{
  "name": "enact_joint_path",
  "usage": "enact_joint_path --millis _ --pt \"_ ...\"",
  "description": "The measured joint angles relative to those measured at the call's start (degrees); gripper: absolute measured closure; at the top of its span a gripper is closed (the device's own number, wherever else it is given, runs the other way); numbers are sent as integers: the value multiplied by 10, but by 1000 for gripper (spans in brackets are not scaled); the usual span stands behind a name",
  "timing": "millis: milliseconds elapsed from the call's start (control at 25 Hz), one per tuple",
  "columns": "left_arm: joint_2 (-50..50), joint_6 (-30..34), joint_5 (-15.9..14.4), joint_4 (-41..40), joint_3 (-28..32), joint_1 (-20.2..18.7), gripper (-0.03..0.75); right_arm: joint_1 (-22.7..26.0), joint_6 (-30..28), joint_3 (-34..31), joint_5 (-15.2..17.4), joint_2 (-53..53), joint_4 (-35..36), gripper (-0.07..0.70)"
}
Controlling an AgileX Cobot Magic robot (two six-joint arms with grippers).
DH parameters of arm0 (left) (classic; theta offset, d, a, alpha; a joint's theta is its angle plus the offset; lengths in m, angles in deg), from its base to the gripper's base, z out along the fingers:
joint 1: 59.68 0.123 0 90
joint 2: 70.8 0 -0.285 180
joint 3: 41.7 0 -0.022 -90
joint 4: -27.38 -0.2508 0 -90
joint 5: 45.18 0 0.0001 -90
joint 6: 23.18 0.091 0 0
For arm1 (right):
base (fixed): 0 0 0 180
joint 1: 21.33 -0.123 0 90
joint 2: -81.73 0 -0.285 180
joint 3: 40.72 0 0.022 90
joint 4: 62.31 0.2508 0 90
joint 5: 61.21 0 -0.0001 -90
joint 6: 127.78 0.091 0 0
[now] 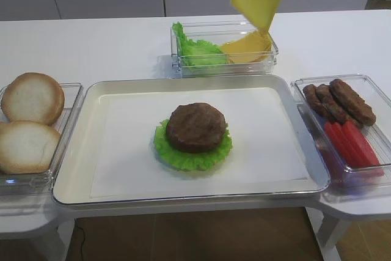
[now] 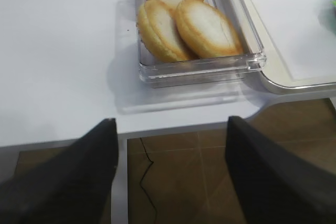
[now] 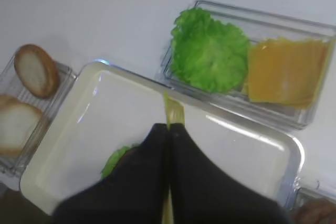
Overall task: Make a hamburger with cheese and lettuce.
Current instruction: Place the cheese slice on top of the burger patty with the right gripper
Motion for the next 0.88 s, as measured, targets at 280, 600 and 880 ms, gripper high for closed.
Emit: enact_joint_path --millis 280,600,880 --pt "0 0 0 0 0 0 246 -79 22 -87 -21 0 -21 632" --pt "0 0 0 0 0 0 246 -141 24 -174 -85 0 -21 632" --pt "0 0 0 0 0 0 246 -149 10 -216 -113 0 -13 632"
